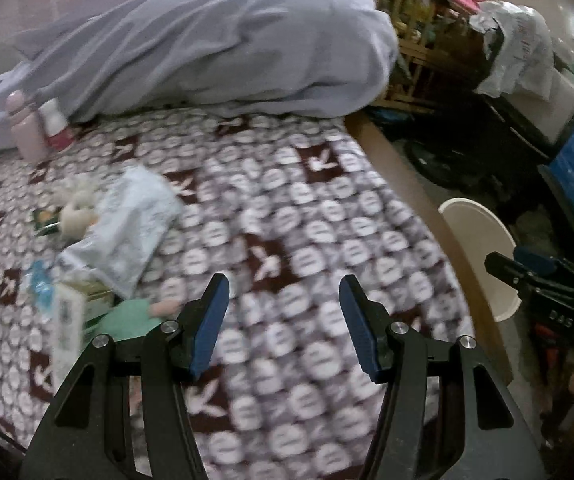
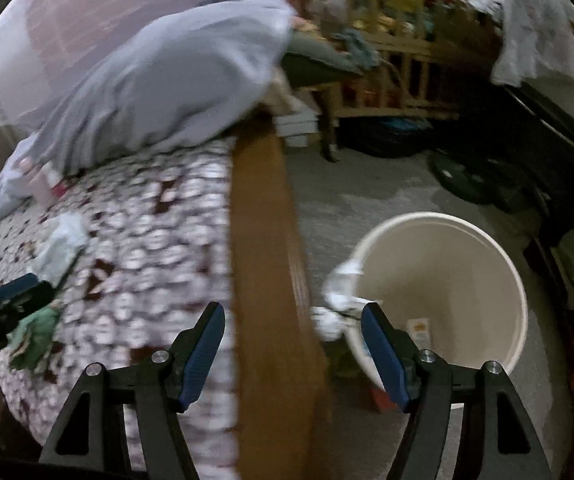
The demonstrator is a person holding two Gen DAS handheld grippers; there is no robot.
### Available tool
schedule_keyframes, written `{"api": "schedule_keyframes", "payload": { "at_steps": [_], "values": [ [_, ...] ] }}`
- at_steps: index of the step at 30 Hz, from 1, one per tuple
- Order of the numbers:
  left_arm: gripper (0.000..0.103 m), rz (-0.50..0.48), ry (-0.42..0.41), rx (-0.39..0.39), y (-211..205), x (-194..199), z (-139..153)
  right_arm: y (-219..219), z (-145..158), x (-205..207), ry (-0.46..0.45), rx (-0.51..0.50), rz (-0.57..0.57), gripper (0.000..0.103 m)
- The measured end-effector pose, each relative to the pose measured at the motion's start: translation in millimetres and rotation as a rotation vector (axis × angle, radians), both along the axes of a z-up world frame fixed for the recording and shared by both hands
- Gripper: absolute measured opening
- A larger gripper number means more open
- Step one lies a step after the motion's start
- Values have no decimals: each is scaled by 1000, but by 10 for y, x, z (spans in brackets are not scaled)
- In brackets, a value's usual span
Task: Collect trash
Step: 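Return both tools over the remaining trash on the bed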
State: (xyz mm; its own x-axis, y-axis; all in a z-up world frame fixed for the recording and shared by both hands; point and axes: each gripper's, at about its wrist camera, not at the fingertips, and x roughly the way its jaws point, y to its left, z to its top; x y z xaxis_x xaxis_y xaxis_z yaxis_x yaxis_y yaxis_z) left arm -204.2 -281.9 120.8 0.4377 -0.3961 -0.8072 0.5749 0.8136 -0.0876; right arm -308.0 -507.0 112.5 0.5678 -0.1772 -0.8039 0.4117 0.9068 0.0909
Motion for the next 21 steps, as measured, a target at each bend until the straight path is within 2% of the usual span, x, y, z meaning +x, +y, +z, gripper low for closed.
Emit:
{"api": "schedule_keyframes", "payload": {
  "at_steps": [9,21],
  "values": [
    [56,72,-51,35,612,36,79,832,79,325,-14,30,136,72],
    [56,173,-67,41,1332,181,85,1565,24,661,8,54,241,72]
  ]
}}
